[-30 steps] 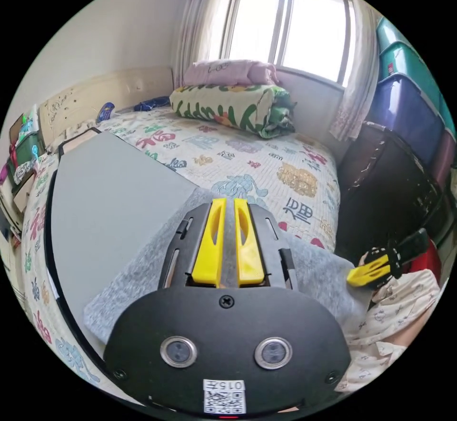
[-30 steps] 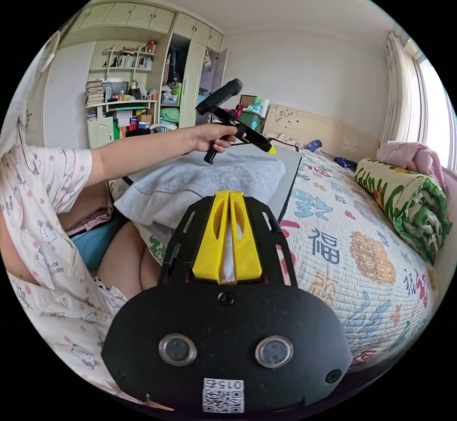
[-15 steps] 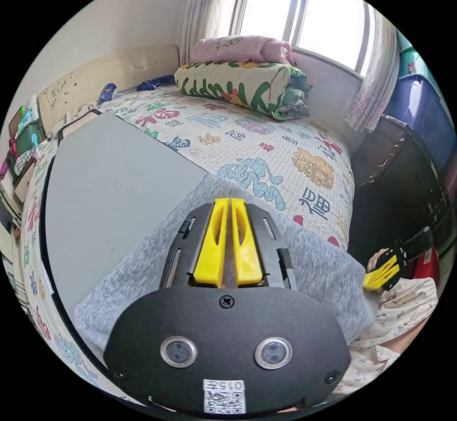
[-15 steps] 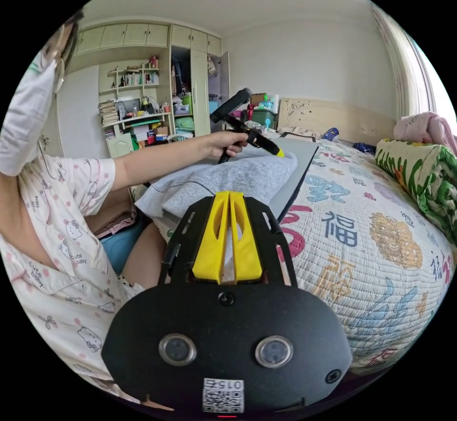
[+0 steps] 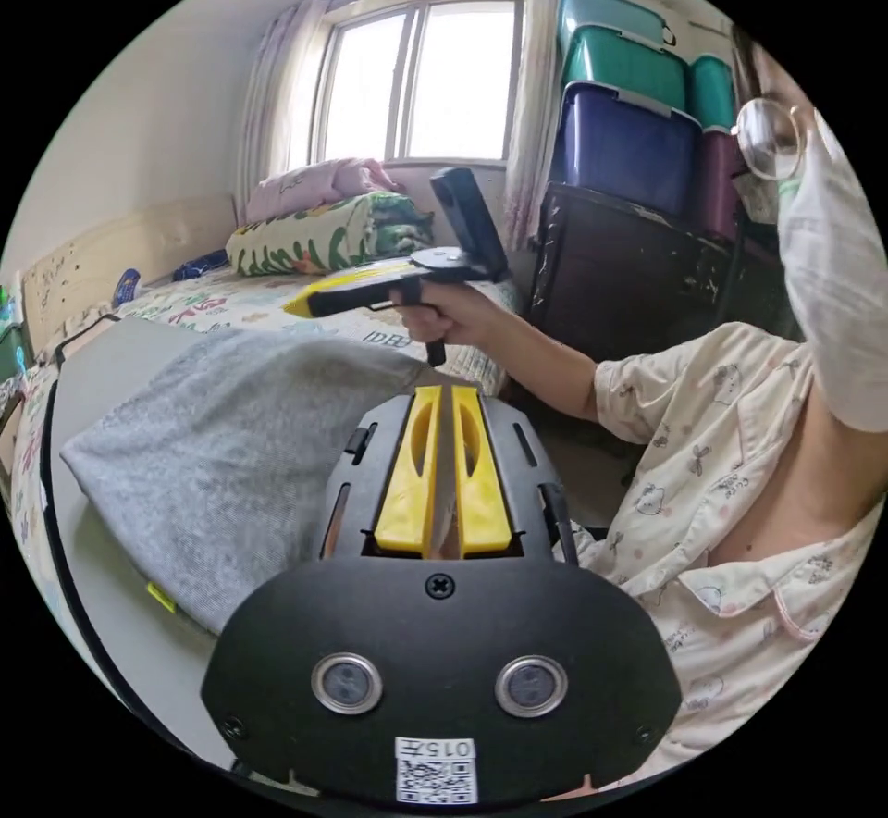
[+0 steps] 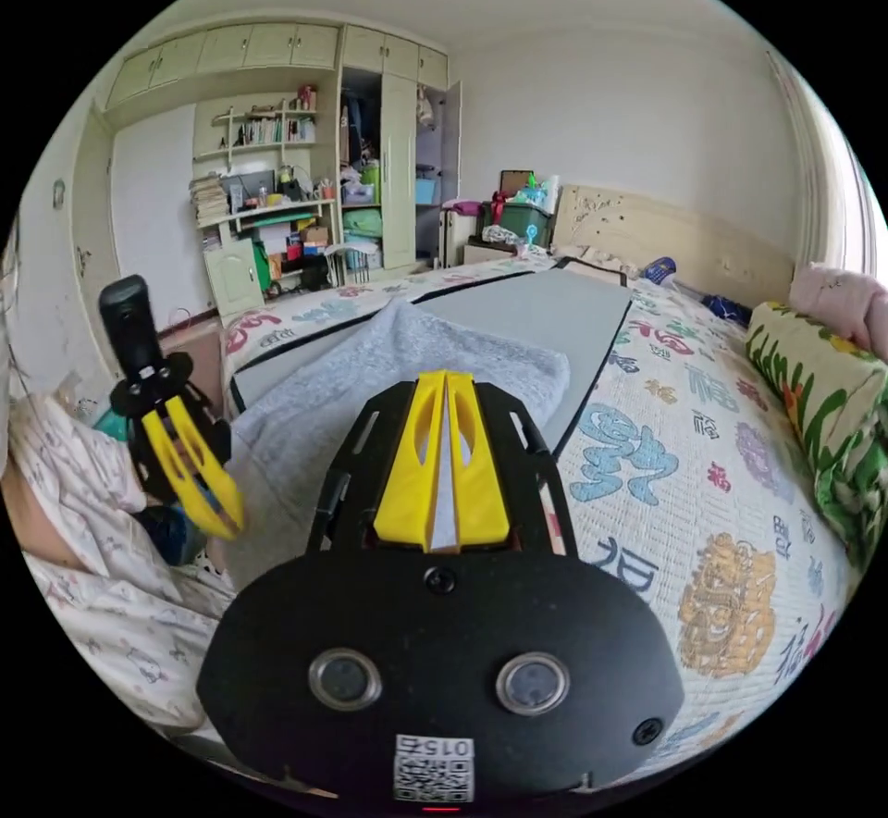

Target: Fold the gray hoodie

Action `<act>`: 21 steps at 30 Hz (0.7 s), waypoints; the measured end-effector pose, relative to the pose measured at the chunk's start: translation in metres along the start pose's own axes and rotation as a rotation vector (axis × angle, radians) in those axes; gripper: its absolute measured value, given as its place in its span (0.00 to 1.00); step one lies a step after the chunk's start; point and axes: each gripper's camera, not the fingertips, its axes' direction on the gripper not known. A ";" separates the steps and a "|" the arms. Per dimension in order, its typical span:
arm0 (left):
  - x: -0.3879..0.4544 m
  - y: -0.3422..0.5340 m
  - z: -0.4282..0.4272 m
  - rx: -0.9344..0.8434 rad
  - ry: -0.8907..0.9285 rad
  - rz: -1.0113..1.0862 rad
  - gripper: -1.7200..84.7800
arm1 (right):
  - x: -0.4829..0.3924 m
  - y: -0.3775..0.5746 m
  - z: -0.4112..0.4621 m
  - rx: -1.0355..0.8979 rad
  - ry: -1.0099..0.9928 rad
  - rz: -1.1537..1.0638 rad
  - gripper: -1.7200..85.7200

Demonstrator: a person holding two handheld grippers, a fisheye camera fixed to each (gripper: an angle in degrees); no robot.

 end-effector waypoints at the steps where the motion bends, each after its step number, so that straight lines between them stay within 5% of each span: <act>1: 0.001 0.008 0.006 -0.014 -0.024 -0.034 0.01 | -0.006 -0.003 0.016 -0.056 0.049 -0.047 0.01; 4: -0.005 0.025 0.013 -0.006 -0.024 -0.099 0.01 | -0.022 0.009 0.054 -0.208 0.178 -0.122 0.01; 13: -0.018 0.037 -0.028 0.109 0.052 -0.184 0.01 | -0.030 0.054 0.075 -0.232 0.237 -0.129 0.01; 21: -0.026 0.083 -0.114 0.138 -0.363 -0.405 0.01 | -0.059 0.117 0.025 -0.064 0.289 -0.081 0.01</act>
